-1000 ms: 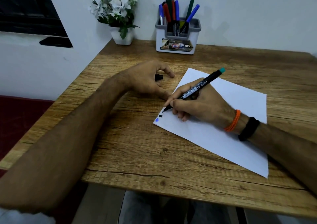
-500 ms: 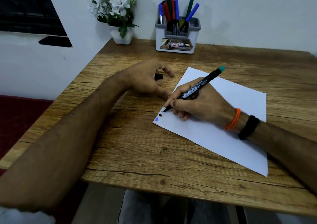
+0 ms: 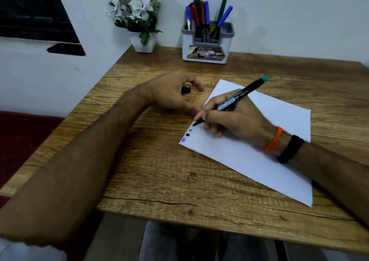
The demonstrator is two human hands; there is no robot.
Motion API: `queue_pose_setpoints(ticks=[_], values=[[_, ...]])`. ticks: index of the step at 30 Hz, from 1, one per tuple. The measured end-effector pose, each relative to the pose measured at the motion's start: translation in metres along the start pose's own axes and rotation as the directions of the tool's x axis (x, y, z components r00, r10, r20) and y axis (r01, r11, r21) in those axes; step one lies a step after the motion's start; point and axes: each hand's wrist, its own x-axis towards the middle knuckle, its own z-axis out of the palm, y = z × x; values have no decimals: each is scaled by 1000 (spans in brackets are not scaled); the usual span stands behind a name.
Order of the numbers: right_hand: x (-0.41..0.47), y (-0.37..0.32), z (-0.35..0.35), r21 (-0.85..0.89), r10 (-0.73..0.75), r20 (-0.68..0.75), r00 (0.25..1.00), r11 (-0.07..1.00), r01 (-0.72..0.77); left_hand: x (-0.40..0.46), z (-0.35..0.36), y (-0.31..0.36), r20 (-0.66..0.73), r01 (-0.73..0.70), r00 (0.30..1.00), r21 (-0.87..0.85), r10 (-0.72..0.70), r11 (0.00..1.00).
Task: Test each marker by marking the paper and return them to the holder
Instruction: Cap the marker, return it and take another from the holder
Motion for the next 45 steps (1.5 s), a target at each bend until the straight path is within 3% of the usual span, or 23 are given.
queue_pose_setpoints(ticks=[5,10,15,25,33,40,45], values=[[7,-4,-12,307,21,-81,996,952,5,2,-2,-2,-1,14,1000,-48,-14,999],[12,-13,-29,265,1,-237,972,962,63,4,-4,-10,-98,-31,995,-137,18,990],[11,-14,-42,191,9,-338,941,980,59,4,-1,-7,-86,-61,996,-277,38,959],[9,-10,-58,262,68,-259,964,965,3,6,4,-4,-165,-219,972,-368,168,904],[10,-7,-54,246,74,-230,970,969,-16,5,7,4,-165,-246,966,-367,198,897],[10,-6,-50,155,-1,-297,955,987,49,5,5,7,-237,-313,940,-326,243,892],[13,-1,-57,152,-42,-280,959,984,88,5,1,5,-303,-316,933,-444,192,838]])
